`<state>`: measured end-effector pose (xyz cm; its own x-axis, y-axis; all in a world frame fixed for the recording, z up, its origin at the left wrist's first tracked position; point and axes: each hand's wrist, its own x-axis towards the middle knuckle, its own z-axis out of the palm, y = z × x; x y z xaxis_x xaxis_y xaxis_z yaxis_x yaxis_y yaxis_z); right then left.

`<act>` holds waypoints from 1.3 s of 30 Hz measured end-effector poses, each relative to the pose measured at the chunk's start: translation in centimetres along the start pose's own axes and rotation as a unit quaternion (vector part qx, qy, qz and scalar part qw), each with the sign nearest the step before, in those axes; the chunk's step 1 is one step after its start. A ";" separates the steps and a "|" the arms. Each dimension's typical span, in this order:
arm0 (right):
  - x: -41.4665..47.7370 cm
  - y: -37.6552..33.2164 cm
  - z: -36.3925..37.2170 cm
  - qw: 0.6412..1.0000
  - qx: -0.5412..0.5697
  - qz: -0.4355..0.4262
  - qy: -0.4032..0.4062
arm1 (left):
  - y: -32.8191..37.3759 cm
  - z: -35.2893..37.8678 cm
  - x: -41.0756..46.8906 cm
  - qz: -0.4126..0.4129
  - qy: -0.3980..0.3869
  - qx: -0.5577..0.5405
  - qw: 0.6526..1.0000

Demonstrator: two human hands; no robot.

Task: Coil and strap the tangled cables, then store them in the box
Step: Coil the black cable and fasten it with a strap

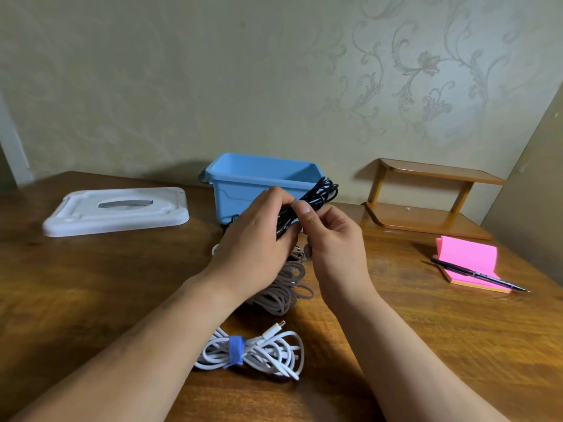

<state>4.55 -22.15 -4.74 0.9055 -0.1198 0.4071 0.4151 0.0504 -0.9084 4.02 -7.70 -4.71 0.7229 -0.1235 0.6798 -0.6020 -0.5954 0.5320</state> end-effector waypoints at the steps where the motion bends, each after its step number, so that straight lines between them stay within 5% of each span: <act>1: 0.0 -0.1 0.0 1.000 -0.003 0.000 0.000 | -0.1 0.0 0.2 0.008 0.011 -0.002 1.000; 8: 0.1 0.1 -0.5 0.998 -0.009 -0.004 -0.066 | -0.4 -0.8 0.6 -0.022 0.046 -0.019 0.999; 14: 0.3 0.6 -0.5 0.996 0.046 0.038 -0.063 | -0.3 -1.3 1.1 -0.159 -0.044 -0.285 0.944; 23: 0.4 0.9 0.0 0.994 0.074 0.046 -0.068 | -0.4 -0.7 1.0 -0.141 0.002 -0.222 0.965; 28: 0.5 1.2 -0.2 0.986 0.123 0.049 -0.104 | 0.9 -1.3 1.4 -0.217 -0.045 -0.426 0.877; 33: 0.9 1.1 -0.6 0.976 0.140 0.040 -0.165 | 1.4 -2.8 1.4 -0.297 -0.147 -0.490 0.806; 36: 0.9 0.3 -1.1 0.965 0.148 0.050 -0.211 | 1.4 -3.4 1.3 -0.323 -0.194 -0.483 0.791; 39: 0.8 -0.1 -1.0 0.972 0.141 0.042 -0.183 | 1.6 -2.8 1.4 -0.346 -0.148 -0.434 0.819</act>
<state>5.17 -23.29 -4.43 0.8864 0.2545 0.3868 0.3002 0.3202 -0.8985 3.11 -6.60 -1.55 0.9656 -0.2592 -0.0193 0.0647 0.1678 0.9837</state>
